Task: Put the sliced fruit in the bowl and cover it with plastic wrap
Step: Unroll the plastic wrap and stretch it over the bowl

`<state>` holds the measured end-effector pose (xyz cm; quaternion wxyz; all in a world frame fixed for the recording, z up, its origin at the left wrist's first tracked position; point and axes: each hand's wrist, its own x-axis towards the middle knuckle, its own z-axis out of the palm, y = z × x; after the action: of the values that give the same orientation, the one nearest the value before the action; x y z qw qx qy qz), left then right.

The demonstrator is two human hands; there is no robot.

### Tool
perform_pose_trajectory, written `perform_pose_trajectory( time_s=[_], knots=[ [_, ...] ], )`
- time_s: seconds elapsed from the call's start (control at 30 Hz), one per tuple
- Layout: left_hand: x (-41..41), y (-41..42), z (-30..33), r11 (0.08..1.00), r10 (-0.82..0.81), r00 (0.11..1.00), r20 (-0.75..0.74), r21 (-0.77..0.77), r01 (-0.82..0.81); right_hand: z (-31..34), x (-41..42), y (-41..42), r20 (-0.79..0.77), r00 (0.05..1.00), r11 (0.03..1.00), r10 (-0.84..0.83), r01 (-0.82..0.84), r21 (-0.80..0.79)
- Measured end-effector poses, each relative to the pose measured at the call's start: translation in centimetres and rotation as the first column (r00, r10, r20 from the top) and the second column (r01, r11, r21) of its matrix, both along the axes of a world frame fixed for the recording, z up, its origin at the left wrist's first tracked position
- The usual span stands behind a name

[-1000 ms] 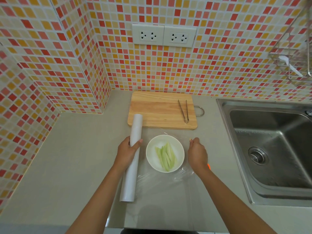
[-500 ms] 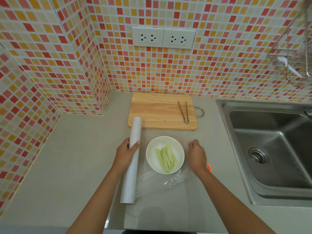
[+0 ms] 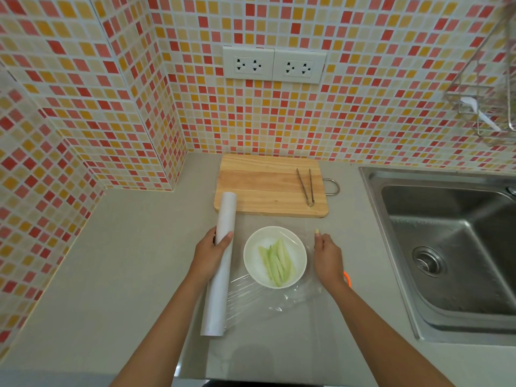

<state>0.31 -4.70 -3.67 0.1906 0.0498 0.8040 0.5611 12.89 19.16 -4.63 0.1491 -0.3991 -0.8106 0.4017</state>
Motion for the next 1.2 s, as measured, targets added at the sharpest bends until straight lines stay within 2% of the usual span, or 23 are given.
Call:
perform_pose_trajectory(
  time_s=[0.17, 0.3, 0.7, 0.87, 1.03, 1.07, 1.2],
  knots=[
    [0.0, 0.0, 0.2, 1.000, 0.005, 1.000, -0.012, -0.031, -0.005, -0.3, 0.1, 0.2, -0.130, 0.991, 0.991, -0.039, 0.022, -0.134],
    [0.0, -0.1, 0.3, 0.999, -0.008, 0.999, -0.046, -0.051, 0.006, -1.0, 0.0, 0.6, -0.203, 0.978, 0.983, -0.052, 0.015, -0.181],
    [0.0, -0.6, 0.5, 1.000, -0.027, 0.998, -0.057, -0.001, 0.027, -2.3, 0.0, 1.3, -0.179, 0.983, 0.994, -0.035, 0.015, -0.112],
    [0.0, -0.5, 0.8, 1.000, -0.023, 0.998, -0.055, 0.010, 0.023, -1.9, -0.3, 1.1, -0.203, 0.973, 0.968, -0.111, 0.059, -0.243],
    [0.0, -0.4, 1.0, 1.000, -0.019, 0.997, -0.070, 0.016, 0.020, -2.1, -0.3, 1.4, -0.109, 0.971, 0.872, -0.215, 0.141, -0.468],
    [0.0, -0.4, 1.0, 1.000, -0.019, 0.997, -0.073, 0.015, 0.020, -2.1, -0.3, 1.5, -0.107, 0.973, 0.885, -0.205, 0.138, -0.444],
    [0.0, -0.4, 0.9, 0.999, -0.032, 0.996, -0.087, 0.014, 0.033, -1.9, -0.1, 1.4, -0.067, 0.996, 0.985, -0.058, 0.047, -0.164]
  ],
)
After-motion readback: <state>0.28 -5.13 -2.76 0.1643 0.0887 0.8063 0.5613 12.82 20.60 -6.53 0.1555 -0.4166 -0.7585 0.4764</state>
